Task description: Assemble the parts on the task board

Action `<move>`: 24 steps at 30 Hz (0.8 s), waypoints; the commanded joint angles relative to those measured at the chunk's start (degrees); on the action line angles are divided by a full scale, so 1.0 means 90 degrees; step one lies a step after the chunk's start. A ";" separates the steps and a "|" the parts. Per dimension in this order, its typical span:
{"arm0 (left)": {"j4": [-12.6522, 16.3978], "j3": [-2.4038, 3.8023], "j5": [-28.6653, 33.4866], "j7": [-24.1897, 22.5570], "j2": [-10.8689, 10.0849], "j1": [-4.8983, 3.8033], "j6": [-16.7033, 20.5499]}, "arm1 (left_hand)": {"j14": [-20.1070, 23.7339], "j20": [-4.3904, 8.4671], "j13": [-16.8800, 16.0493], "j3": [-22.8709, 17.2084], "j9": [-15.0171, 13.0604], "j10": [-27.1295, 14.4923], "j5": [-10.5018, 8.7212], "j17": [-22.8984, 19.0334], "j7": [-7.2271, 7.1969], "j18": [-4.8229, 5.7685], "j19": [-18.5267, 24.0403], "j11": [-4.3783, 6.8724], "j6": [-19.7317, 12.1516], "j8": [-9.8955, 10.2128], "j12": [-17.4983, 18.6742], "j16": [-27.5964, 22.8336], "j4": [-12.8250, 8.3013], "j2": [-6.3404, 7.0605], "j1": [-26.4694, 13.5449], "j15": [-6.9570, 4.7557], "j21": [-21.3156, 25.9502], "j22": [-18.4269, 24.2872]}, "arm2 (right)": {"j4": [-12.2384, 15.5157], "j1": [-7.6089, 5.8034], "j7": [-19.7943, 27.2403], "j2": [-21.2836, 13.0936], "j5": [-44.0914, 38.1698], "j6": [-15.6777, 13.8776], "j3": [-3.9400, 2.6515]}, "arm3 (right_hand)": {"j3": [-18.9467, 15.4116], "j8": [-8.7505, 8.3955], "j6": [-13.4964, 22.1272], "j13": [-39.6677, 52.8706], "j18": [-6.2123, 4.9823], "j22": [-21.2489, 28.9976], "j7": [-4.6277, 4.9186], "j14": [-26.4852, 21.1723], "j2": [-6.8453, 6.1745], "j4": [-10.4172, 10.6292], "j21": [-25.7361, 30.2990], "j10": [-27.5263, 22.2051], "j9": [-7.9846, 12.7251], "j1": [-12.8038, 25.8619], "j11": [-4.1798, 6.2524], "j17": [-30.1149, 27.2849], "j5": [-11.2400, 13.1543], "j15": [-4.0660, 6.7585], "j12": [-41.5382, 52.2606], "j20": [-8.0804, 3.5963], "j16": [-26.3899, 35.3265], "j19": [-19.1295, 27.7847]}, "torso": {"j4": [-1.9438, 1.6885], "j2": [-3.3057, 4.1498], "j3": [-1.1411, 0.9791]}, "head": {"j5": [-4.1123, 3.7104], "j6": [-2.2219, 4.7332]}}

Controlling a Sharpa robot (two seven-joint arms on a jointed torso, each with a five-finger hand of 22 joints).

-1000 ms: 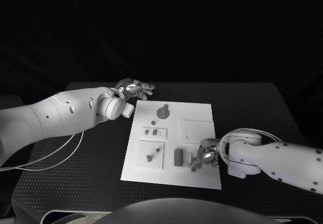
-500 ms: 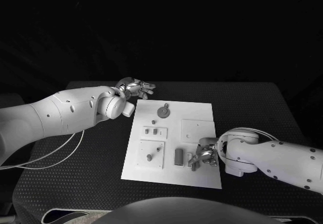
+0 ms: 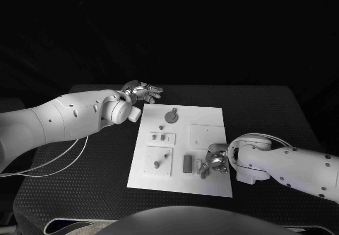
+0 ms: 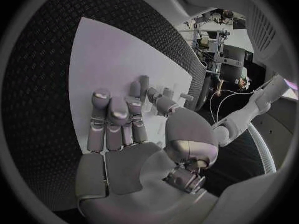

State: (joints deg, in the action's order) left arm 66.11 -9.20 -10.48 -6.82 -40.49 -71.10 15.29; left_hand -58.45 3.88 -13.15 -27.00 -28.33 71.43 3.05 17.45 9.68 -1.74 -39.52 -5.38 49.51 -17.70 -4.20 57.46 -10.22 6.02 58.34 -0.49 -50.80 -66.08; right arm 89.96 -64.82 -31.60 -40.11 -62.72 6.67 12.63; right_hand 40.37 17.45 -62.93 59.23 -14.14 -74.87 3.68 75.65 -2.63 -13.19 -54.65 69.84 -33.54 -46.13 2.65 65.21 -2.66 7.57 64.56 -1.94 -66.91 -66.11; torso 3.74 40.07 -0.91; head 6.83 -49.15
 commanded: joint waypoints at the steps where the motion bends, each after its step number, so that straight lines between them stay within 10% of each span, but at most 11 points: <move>1: 0.0015 0.0003 -0.0043 -0.0024 0.0003 -0.0005 -0.0082 | -0.0008 0.0230 -0.0008 0.0012 0.0009 -0.0010 -0.0001 0.0010 -0.0004 0.0019 0.0052 -0.0007 -0.0040 -0.0030 -0.0013 -0.0034 0.0033 -0.0032 -0.0032 0.0012 0.0033 -0.0007 | -0.0036 0.0082 -0.0090 -0.0006 -0.0149 0.0289 0.0068 | 0.0010 -0.0025 -0.0054 0.0010 -0.0095 0.0001 -0.0005 0.0017 -0.0007 -0.0069 -0.0026 0.0049 0.0009 -0.0108 0.0002 -0.0008 -0.0014 0.0006 -0.0003 0.0034 -0.0029 0.0011 | 0.0002 -0.0001 -0.0003 | -0.0001 -0.0003; 24: 0.0006 0.0003 -0.0059 -0.0002 0.0000 -0.0005 -0.0091 | -0.0008 0.0229 -0.0008 0.0013 0.0013 -0.0012 -0.0001 0.0016 -0.0004 0.0022 0.0053 -0.0008 -0.0041 -0.0034 -0.0012 -0.0036 0.0050 -0.0046 -0.0044 0.0013 0.0037 -0.0013 | -0.0119 0.0081 -0.0108 -0.0157 -0.0177 0.0246 0.0069 | -0.0015 -0.0037 -0.0058 0.0013 -0.0095 0.0013 0.0003 0.0021 -0.0039 -0.0159 -0.0024 0.0063 0.0020 -0.0091 -0.0006 -0.0020 -0.0014 -0.0007 -0.0023 0.0056 -0.0028 0.0002 | 0.0003 0.0000 -0.0007 | -0.0005 -0.0012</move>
State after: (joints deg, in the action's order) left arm 66.06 -9.21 -10.72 -6.65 -40.56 -71.11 15.23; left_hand -58.44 3.67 -13.13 -26.86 -28.28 71.43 3.05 17.51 9.69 -1.75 -39.31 -5.38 49.51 -17.70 -4.20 57.46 -10.08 5.81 58.12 -0.50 -50.80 -66.11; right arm 89.72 -64.71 -29.97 -41.09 -62.75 6.96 12.66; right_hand 40.65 17.43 -63.43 59.28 -14.61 -74.85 3.18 75.62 -2.90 -14.65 -54.57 69.93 -33.40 -47.23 2.56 65.10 -2.66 7.53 64.56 -1.93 -66.91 -66.10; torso 3.75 40.06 -0.96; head 6.79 -49.24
